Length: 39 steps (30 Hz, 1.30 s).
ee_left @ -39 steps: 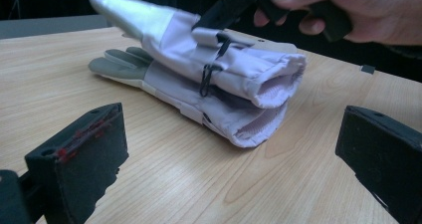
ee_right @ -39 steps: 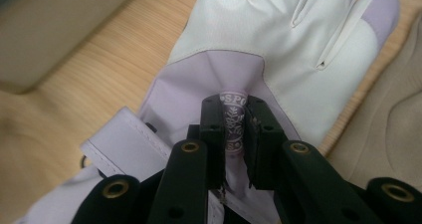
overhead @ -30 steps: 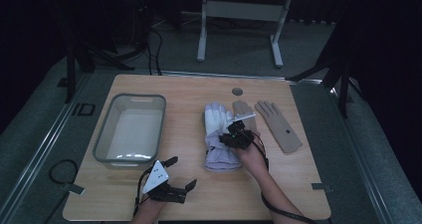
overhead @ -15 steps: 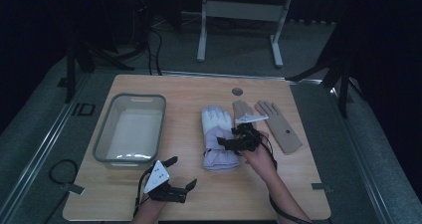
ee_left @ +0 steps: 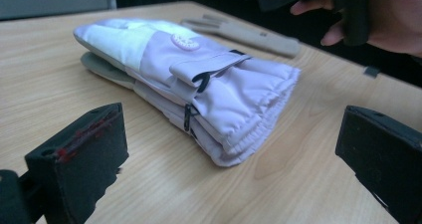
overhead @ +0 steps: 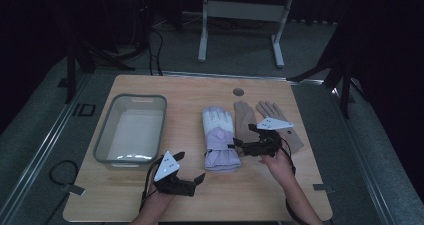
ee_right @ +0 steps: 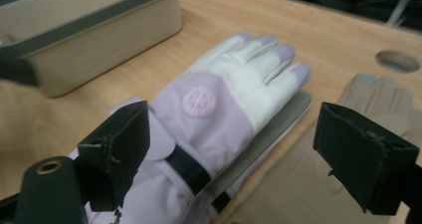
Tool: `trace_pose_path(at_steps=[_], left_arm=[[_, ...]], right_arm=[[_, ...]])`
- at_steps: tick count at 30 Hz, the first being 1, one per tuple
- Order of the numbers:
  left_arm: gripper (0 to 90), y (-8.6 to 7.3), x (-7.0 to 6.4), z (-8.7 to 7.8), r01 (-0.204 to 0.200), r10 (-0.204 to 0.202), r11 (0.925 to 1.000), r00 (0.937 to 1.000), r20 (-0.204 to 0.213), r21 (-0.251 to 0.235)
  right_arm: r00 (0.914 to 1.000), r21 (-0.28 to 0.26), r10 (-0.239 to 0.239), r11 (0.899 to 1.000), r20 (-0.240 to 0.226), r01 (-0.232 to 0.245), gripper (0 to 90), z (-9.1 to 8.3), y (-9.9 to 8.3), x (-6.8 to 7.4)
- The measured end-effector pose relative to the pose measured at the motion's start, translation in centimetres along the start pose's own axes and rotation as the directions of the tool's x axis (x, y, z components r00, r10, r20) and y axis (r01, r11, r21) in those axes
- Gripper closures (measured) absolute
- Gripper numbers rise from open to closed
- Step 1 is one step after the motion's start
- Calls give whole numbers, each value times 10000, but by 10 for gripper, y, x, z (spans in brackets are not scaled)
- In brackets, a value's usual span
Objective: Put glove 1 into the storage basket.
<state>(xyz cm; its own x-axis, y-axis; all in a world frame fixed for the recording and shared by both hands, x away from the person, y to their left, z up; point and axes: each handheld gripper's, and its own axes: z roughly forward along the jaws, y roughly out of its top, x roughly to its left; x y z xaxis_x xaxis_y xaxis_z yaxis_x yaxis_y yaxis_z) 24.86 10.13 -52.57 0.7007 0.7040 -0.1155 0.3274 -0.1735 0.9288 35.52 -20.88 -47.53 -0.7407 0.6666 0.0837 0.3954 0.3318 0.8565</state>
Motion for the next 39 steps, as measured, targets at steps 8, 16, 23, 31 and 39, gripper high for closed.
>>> trace_pose_path(at_steps=[8, 16, 23, 31, 39], left_arm=[[0, 38, 6, 25, 672, -643, 9941, 9973, -358, 850], [120, 45, 8, 55, 1071, -840, 9735, 9893, -1193, 2021], [141, 23, 12, 77, 1828, -1517, 9245, 9815, -1172, 3344], [154, 15, 15, 81, 2037, -1742, 9073, 9783, -1120, 3678], [240, 9, 18, 85, 2246, -2145, 8978, 9743, -693, 3787]], right_arm=[[9966, 199, 788, 9967, -222, -783, 105, 6, 2, -2], [9915, 581, 1234, 9904, 421, -1257, 523, 34, -1, -7], [9812, 1774, 1794, 9657, 717, -1896, 480, 59, -24, -9], [9614, 2794, 2752, 9231, -2, -2642, 480, 73, -31, -24], [9504, 3098, 3091, 9076, -361, -2834, 700, 75, -32, -24]])
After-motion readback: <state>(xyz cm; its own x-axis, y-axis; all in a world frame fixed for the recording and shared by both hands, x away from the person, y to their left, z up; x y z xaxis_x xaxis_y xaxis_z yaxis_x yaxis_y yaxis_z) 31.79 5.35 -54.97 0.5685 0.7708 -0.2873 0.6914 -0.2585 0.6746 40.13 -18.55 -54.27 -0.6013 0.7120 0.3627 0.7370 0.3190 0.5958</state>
